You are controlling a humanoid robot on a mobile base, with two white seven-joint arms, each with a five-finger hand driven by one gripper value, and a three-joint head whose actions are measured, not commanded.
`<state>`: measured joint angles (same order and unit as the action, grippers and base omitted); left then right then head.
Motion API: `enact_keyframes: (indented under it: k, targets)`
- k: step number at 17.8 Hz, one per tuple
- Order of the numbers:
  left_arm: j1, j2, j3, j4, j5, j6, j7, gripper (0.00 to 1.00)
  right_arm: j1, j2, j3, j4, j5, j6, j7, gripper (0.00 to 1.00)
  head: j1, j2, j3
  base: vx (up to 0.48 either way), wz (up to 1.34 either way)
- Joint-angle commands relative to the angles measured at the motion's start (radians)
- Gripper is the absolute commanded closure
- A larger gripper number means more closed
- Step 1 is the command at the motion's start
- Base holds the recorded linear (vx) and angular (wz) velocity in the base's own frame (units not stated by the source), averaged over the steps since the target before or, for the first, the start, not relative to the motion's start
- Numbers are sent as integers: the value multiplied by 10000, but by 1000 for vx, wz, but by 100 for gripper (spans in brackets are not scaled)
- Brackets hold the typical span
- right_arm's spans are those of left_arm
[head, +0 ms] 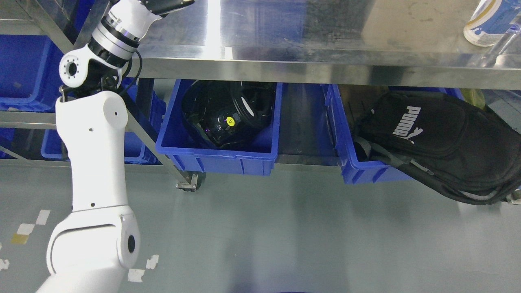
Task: Place storage box into left shelf container
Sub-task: 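Lift the pink box off the shelf with the left hand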
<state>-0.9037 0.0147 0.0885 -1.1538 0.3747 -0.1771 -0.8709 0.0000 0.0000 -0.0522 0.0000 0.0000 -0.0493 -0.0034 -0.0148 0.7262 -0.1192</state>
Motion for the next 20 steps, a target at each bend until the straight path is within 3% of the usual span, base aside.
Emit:
enact_keyframes:
  k: [1,10,13,20]
  targets:
    - [2039,28,-116,-3677,840,-329,2430,93,-46,-175,0,-175,-215,-13,4,0,0,0,0,0,0]
    - [3666,28,-2431,-5196,810,-1389,7109,94,-46,-175,0,-175,-215,2,19,0,0,0,0,0,9]
    - [4249,28,-2909,-5259,809,-1711,7221,94,-31,-175,0,-175,-215,3,4,0,0,0,0,-3,-7]
    - [5308,28,-2757,-5259,809,-1512,7236,94,-46,-175,0,-175,-215,-13,4,0,0,0,0,21,371]
